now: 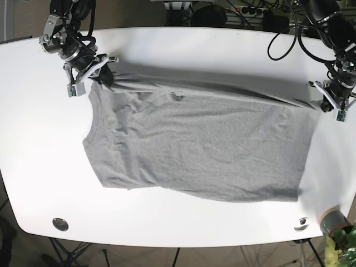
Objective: Fold the T-shirt properly
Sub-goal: 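Lay the grey shirt flat, both grippers holding its hem corners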
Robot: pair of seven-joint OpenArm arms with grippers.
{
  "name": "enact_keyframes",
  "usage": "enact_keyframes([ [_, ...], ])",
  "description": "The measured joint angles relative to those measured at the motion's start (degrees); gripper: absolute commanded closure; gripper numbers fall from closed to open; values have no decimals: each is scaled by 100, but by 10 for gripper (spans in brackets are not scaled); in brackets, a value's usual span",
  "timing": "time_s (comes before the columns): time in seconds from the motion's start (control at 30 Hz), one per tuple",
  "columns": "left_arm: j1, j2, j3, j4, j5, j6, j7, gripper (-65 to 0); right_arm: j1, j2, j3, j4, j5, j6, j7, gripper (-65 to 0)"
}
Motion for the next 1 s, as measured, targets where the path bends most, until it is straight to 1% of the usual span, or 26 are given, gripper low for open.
enact_keyframes([
  [0.13,107,-17,-195,0,-44,-4,-33,0,-212,295,-4,-101,614,-2,-9,-27],
  [0.23,245,-35,-203,0,-35,-2,-17,0,-356,490,-35,-114,1040,-7,-175,-25],
  [0.37,269,0,-201,0,-13,-2,2,0,-533,673,-44,-109,1589,-4,-214,-25],
  [0.5,225,0,-201,0,-24,-4,2,0,-457,905,-63,-111,1602,-46,-258,-25],
  [0.53,186,4,-201,0,-24,-7,7,0,-389,968,-127,-118,1606,-74,-317,-25],
  [0.57,122,17,-201,0,-24,-9,17,0,-313,1080,-232,-149,1602,-166,-431,-25],
  [0.63,-66,22,-201,-4,4,-4,31,0,-160,1207,-398,-229,1558,-225,-501,-25],
  [0.7,-225,11,-186,-2,-28,-4,13,0,-70,1202,-402,-264,1561,-229,-431,-25],
  [0.8,-391,2,-153,-2,-63,-9,-37,0,72,1200,-413,-282,1276,-240,-415,-25],
  [0.9,-518,-26,87,-28,61,-4,22,0,306,1038,-420,-348,955,-234,-435,-25],
  [1.0,-715,-42,227,-352,-46,-7,-46,0,516,949,-455,-380,654,-229,-433,-25],
])
